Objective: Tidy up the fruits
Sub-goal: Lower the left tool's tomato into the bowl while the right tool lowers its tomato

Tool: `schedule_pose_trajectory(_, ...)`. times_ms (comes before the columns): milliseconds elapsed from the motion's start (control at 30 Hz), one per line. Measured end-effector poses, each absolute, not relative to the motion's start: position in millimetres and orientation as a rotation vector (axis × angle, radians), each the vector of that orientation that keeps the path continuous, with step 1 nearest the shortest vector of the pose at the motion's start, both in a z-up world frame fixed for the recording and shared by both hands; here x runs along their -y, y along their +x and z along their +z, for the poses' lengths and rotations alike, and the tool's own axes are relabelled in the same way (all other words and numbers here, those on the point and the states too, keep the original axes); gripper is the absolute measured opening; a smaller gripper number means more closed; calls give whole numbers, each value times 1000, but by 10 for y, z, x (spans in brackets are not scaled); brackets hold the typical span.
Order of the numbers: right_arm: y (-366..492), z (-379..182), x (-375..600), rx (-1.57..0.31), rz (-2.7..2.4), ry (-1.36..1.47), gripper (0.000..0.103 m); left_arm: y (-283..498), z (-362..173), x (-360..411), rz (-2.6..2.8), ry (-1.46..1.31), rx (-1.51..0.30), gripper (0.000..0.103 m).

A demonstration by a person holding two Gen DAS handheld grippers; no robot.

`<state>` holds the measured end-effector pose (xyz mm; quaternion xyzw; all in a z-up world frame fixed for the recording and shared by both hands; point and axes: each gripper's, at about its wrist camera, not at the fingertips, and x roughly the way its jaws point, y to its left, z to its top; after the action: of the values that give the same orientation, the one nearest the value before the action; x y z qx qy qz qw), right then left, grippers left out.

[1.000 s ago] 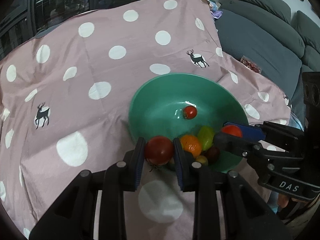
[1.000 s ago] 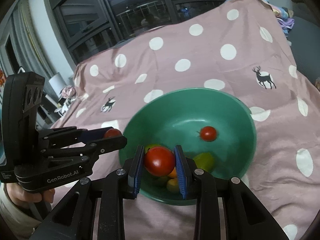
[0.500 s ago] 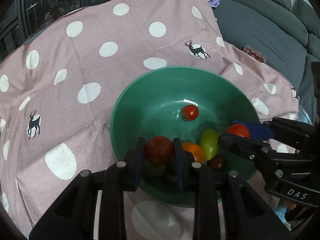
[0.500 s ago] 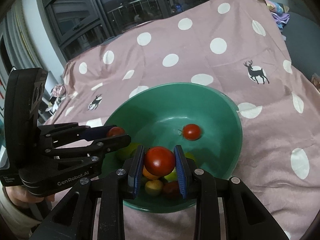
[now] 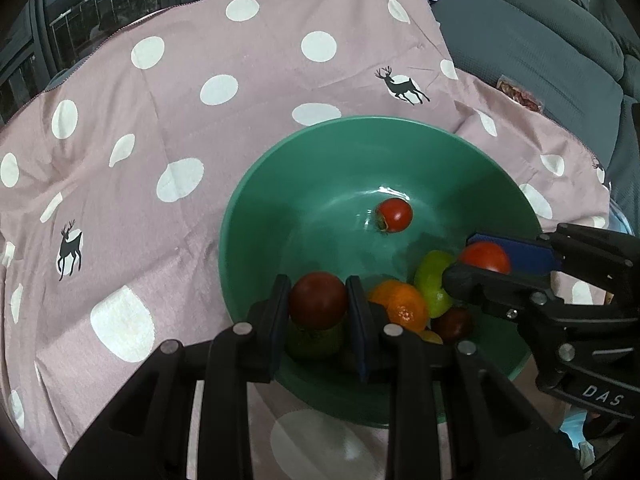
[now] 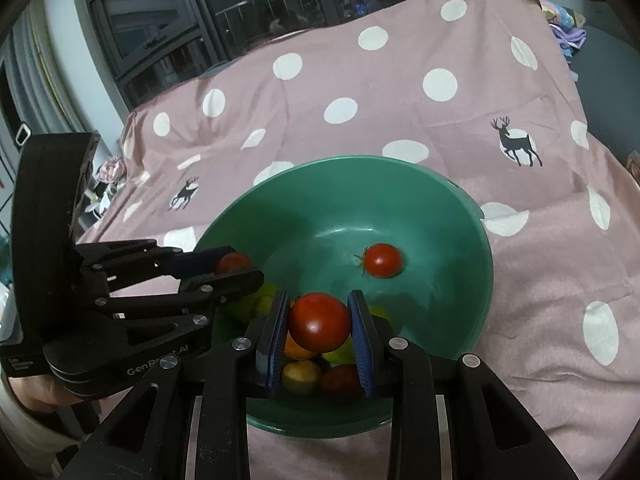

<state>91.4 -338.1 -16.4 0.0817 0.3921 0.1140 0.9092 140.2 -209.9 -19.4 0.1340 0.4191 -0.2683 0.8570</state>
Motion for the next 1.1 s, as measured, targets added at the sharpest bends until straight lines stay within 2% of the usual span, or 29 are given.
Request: schedule_pose_trajectory(1100, 901, -158, 3351, -835, 213, 137, 32, 1384, -228, 2183, -526, 379, -884, 28)
